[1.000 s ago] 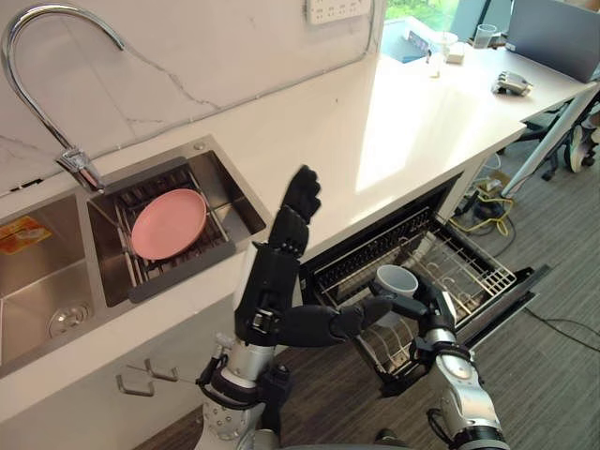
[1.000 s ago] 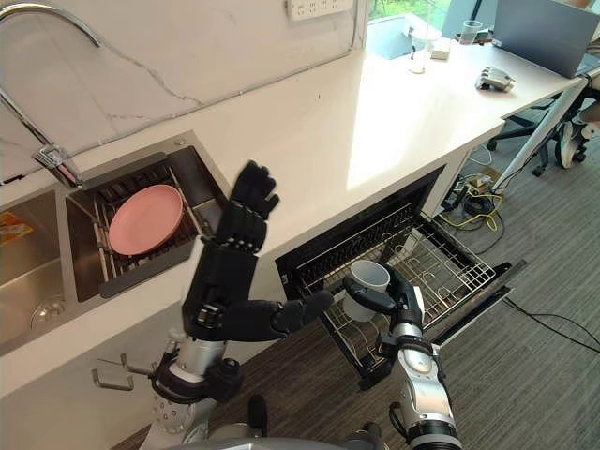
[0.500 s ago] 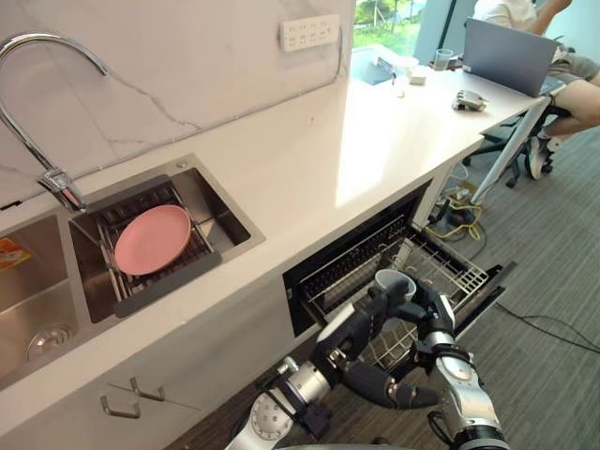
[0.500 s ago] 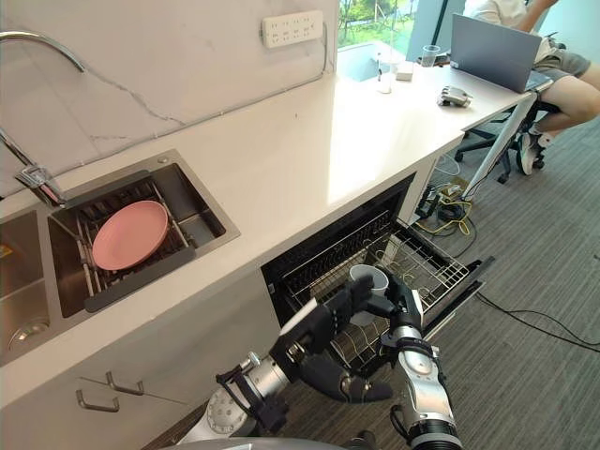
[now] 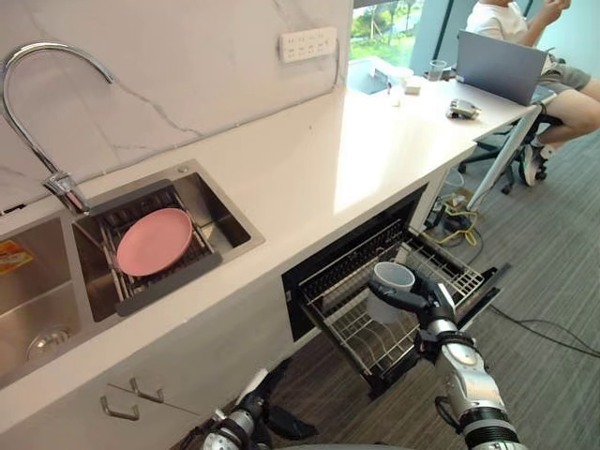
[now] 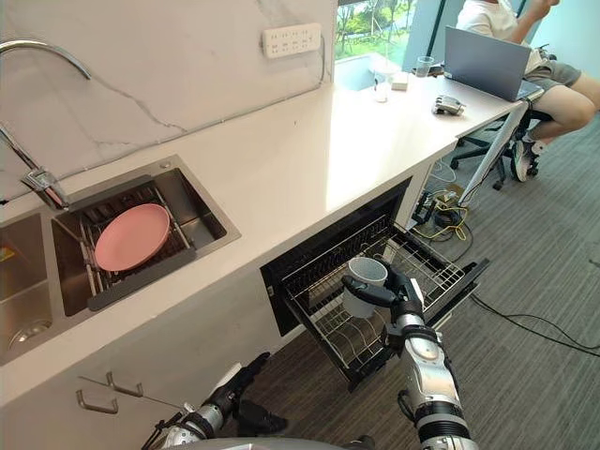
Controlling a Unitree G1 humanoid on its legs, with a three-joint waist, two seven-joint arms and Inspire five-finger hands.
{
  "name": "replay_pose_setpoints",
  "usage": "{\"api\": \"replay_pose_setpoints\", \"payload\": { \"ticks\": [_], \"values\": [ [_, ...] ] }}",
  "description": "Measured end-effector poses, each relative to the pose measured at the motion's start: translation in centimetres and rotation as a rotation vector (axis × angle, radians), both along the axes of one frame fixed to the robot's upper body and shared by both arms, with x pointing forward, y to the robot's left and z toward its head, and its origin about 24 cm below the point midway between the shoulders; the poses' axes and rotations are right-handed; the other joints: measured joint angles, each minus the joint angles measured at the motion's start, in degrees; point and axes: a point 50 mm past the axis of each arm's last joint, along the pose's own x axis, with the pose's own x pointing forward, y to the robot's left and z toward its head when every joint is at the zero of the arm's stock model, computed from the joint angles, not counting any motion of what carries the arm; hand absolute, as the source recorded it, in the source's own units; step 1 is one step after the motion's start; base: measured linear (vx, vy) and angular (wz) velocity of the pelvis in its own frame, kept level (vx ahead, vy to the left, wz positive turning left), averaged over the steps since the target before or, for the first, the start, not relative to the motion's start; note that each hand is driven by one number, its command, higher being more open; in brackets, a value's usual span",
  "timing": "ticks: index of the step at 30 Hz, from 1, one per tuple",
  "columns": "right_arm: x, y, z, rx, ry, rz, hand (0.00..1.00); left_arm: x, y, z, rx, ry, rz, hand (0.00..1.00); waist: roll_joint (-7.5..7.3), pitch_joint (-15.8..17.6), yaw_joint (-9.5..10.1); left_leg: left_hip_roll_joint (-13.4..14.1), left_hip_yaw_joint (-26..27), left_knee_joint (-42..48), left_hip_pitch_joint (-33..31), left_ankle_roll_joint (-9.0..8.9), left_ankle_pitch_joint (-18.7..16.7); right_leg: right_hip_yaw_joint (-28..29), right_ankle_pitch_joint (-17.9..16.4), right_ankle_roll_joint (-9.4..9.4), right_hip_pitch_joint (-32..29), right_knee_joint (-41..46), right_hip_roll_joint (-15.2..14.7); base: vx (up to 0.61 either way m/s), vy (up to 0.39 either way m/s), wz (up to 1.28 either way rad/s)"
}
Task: Walk over to the sink, pick up the cup, carry it to the dishwasher, place the cup inside the dishwasher, then close the dishwasher door
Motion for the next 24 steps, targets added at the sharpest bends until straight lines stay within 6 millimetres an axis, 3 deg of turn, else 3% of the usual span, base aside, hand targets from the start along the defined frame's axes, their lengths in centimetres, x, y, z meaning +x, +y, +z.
{"api": "replay_pose_setpoints", "payload": {
  "ticks": [10, 15, 19, 24],
  "values": [
    [3.1, -3.9, 1.7, -0.202, 0.09, 0.017, 0.0, 0.1, 3.2, -0.3, 0.095, 0.016, 0.145, 1.0, 1.14, 3.5, 1.29, -0.6, -3.2, 0.0, -2.2, 0.55, 0.8, -3.0, -0.3, 0.34, 0.0, 0.6, -0.3, -0.01, -0.004, 0.17],
    [4.0, -6.4, 2.7, -0.209, 0.117, -0.017, 0.0, -1.4, 4.4, -0.9, 0.081, 0.074, 0.292, 1.0, 1.87, 6.9, 2.29, -1.3, -4.9, 0.1, -3.3, 0.86, 1.4, -4.4, -0.7, 0.66, -0.3, 1.6, -0.9, -0.02, 0.006, 0.17],
    [4.9, -6.6, 3.7, -0.181, 0.088, -0.022, 0.0, -1.1, 4.6, -0.7, 0.046, 0.061, 0.38, 1.0, 2.22, 9.3, 2.94, -1.7, -6.0, 0.1, -5.3, 1.28, 2.0, -5.2, -0.9, 0.71, -2.2, 2.9, -1.4, -0.05, 0.032, 0.17],
    [6.7, -5.8, 5.4, -0.165, 0.046, 0.021, 0.0, 0.3, 5.0, -0.2, 0.003, 0.015, 0.478, 1.0, 2.41, 13.7, 5.18, -2.0, -6.7, 0.1, -7.5, 1.62, 2.6, -5.7, -1.1, 0.63, -4.5, 4.8, -2.3, -0.05, 0.03, 0.09]
  ]
}}
